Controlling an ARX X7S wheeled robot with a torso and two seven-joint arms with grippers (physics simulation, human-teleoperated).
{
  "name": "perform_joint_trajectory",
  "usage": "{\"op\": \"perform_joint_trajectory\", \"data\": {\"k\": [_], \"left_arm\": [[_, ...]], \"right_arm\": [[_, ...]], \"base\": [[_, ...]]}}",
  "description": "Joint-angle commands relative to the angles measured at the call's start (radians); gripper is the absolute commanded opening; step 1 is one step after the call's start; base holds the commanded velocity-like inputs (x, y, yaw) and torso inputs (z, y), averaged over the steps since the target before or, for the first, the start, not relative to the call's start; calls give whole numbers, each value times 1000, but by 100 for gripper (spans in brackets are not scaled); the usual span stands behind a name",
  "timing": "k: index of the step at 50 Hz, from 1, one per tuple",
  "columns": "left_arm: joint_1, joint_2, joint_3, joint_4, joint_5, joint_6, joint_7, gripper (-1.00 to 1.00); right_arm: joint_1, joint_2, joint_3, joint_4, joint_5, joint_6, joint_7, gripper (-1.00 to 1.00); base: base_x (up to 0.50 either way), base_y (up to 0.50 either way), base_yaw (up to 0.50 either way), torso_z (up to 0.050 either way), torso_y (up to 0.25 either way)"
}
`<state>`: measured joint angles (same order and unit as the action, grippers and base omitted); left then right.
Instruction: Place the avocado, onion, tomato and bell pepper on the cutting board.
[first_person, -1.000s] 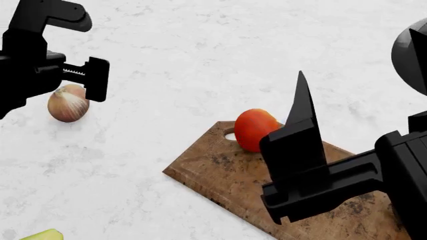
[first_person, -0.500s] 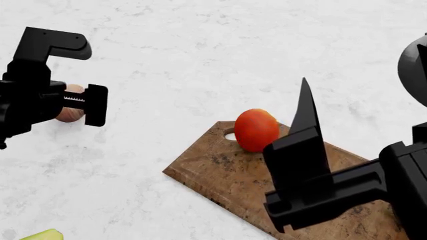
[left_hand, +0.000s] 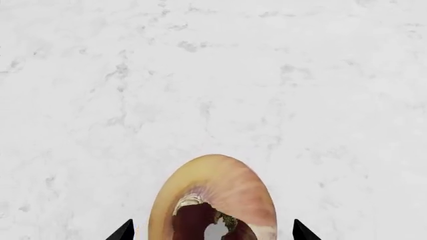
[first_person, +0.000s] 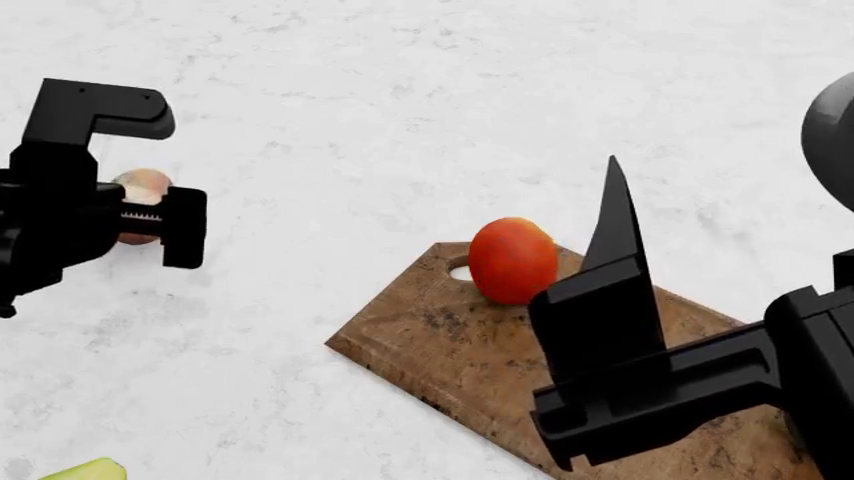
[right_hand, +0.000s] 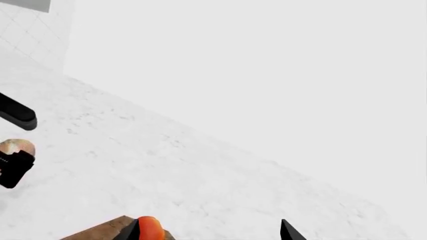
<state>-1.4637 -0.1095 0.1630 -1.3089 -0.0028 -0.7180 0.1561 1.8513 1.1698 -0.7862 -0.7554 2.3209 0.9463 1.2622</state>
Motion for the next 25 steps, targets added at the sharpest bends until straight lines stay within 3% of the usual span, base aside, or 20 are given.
{"op": "perform_joint_trajectory", "data": {"k": [1,5,6,18,25], "left_arm": [[19,-1,-20,0,-2,11,-18,100],[26,-3,-32,0,-2,14,-27,100],[28,-3,-37,0,-4,9,-24,-100],[11,-6,-36,0,4,18,-15,-100],[-56,-1,21,0,21,50,37,-100]], "right_arm": [[11,-5,-5,1,13,5,13,100],[18,-8,-8,2,21,9,19,100],[19,-8,-8,2,22,9,20,100],[20,-9,-6,-5,27,3,23,100],[34,-21,-8,-2,36,5,30,100]], "base": [[0,0,0,0,0],[0,0,0,0,0],[0,0,0,0,0],[0,0,0,0,0],[0,0,0,0,0]]}}
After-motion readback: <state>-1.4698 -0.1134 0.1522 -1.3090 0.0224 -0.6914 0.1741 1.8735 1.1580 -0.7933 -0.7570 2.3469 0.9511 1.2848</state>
